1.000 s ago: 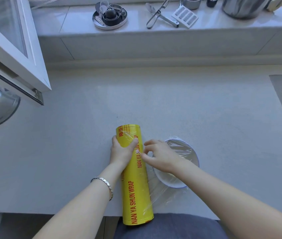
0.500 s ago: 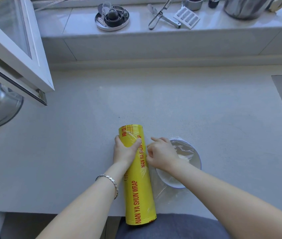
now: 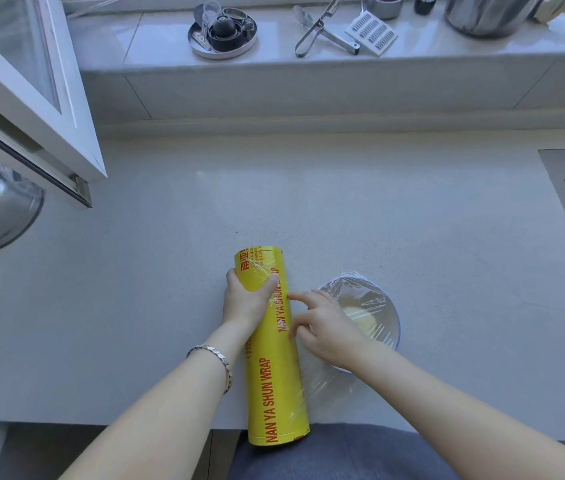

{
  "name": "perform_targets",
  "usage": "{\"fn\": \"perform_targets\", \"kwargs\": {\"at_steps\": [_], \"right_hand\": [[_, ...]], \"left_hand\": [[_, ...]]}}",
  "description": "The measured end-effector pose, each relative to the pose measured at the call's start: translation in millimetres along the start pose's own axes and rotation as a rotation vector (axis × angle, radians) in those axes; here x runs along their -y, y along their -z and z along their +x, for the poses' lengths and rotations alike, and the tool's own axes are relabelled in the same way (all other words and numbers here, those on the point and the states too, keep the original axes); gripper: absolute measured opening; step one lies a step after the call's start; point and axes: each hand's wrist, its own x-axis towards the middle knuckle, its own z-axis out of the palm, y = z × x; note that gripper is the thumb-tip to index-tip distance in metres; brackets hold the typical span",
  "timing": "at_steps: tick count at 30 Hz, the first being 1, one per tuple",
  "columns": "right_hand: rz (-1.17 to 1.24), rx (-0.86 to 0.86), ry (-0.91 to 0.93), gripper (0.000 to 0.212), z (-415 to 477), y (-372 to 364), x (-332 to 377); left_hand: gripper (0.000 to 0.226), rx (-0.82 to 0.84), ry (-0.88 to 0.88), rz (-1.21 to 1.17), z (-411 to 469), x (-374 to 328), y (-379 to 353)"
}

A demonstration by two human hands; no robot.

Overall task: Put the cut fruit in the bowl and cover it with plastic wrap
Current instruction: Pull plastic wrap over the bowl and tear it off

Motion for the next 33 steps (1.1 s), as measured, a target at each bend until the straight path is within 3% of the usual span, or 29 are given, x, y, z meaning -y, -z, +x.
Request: {"fn": "perform_targets", "kwargs": {"at_steps": [3,10,12,15,20,22,26,33], "right_hand": [[-0.032,-0.002,-0.034,0.037,1.4,-1.3,5.7],[0.009,-0.049,-0.065,0.018,7.0,-9.6,16.8],[0.014,-0.068,-0.098,0.029,7.0,-14.9,19.0],[-0.061,-0.257,-0.029,0.031,10.5,-20.6,12.3],[-0.113,-0.263,0.004,0.005,7.0,-17.3,2.3],[-0.156,-0.199,-0.051,0.024,2.6,-18.9,-1.2],[-0.19,-0.21,0.026,0.019,-10.8,-24.2,-1.9],[-0.09,-0.073,0.096,0.054,-26.6,-23.3,-5.5]], "left_hand": [[0.071,-0.004,-0.001,0.0,-1.0,-1.3,0.0],[0.074,-0.005,-0.007,0.024,-0.2,-1.5,-1.8],[0.073,-0.005,-0.01,0.028,-0.9,-2.5,-2.3],[0.075,0.002,-0.009,0.033,-1.1,-2.9,-0.8],[0.074,0.021,-0.007,0.021,-2.8,-2.5,2.6],[0.075,0.017,-0.009,0.016,-2.2,-1.5,2.4],[0.073,0.019,-0.004,0.006,-3.2,-2.1,2.3],[0.067,0.017,-0.011,-0.007,-7.0,-5.0,3.2]]}}
